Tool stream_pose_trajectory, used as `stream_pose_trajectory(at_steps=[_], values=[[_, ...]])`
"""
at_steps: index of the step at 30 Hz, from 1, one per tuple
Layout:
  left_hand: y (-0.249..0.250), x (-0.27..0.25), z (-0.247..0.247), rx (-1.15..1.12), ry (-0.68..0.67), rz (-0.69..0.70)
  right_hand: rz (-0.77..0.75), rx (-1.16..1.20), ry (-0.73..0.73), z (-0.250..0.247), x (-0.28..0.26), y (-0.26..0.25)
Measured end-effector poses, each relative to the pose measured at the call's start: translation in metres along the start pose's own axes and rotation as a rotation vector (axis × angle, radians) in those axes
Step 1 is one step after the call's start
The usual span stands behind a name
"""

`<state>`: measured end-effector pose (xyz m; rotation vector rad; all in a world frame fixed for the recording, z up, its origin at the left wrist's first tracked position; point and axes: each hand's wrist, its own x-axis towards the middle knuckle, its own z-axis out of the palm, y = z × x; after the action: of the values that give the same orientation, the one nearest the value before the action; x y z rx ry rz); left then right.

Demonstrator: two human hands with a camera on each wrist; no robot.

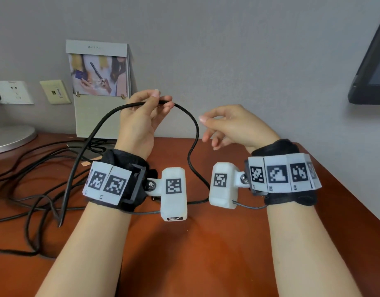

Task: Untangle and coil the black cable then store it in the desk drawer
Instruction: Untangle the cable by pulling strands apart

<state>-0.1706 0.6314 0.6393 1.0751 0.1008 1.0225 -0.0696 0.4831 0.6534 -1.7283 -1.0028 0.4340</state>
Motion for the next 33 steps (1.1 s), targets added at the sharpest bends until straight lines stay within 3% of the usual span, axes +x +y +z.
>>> stream_pose_trajectory(at_steps=[6,11,17,21,26,33], values=[[-0.002,-0.008,0.011,-0.007,-0.127,-0.049,0.075,-0.165,0.078,0.016,0.013,0.014],[0.003,-0.007,0.006,-0.037,-0.103,-0.050,0.161,-0.280,0.050,0.016,0.020,0.027],[0.004,-0.001,-0.005,-0.070,-0.009,-0.050,0.066,-0.390,0.432,0.003,0.020,0.031],[0.007,0.005,-0.009,-0.123,0.030,-0.038,0.026,-0.531,0.550,-0.001,0.022,0.045],[0.003,0.008,-0.013,-0.173,0.093,-0.083,-0.123,-0.483,0.466,0.000,0.027,0.050],[-0.007,0.001,-0.002,-0.047,-0.002,-0.167,-0.198,-0.715,0.247,0.007,0.025,0.041]])
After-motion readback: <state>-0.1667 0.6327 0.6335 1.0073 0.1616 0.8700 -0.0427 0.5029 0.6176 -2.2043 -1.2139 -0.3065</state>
